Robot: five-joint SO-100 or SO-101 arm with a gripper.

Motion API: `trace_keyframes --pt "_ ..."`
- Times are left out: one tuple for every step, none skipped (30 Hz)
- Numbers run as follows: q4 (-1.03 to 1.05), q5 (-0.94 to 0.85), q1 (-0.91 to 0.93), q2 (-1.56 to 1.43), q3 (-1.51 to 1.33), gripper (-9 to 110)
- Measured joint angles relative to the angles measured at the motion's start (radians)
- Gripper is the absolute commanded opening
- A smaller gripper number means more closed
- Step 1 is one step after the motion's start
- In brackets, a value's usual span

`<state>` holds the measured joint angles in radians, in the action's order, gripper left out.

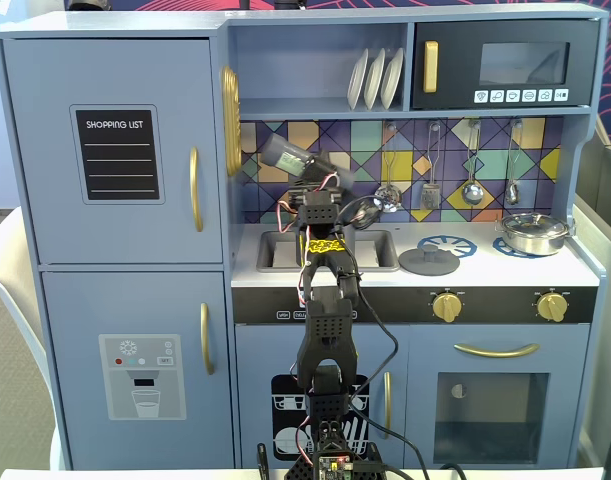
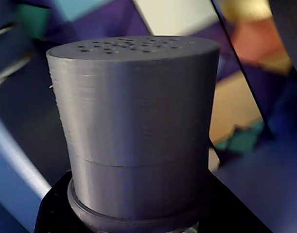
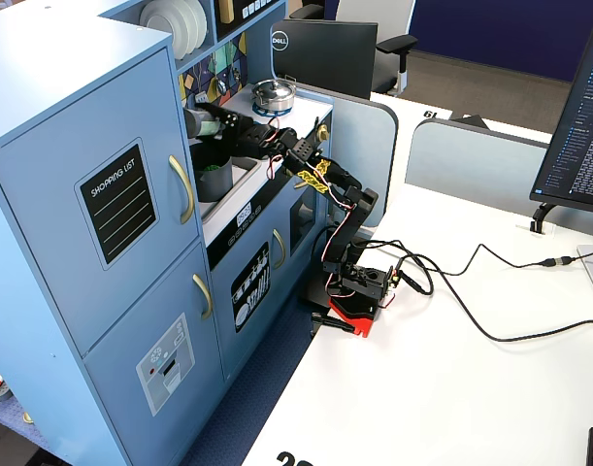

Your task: Put salt in the gray recipient

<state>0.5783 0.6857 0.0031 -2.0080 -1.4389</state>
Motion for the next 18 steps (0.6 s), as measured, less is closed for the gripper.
trace_keyframes --pt "-0.009 0.034 -0.012 0.005 0.0 0" --pt "-0.023 0.06 -0.025 0.009 0.0 0" --pt "-0.04 0.08 -0.035 0.009 0.0 0" --pt "-0.06 0.097 -0.044 0.012 0.0 0" --pt "-0.069 0.104 -0.052 0.014 0.0 0" --pt "-0.071 0.109 -0.055 0.018 0.002 0" --pt "-0.06 0.114 -0.055 0.029 0.014 0" --pt "-0.032 0.126 -0.055 0.043 0.034 0" --pt "0.012 0.146 -0.054 0.064 0.063 0" --pt "0.072 0.173 -0.046 0.089 0.103 0" --pt "0.141 0.198 -0.041 0.115 0.146 0" --pt "0.215 0.221 -0.035 0.141 0.187 0" --pt "0.275 0.239 -0.031 0.155 0.209 0" --pt "0.308 0.252 -0.031 0.158 0.21 0" --pt "0.313 0.255 -0.029 0.158 0.207 0" --pt "0.288 0.255 -0.029 0.158 0.19 0" --pt "0.242 0.249 -0.038 0.15 0.164 0" --pt "0.192 0.244 -0.046 0.146 0.138 0"
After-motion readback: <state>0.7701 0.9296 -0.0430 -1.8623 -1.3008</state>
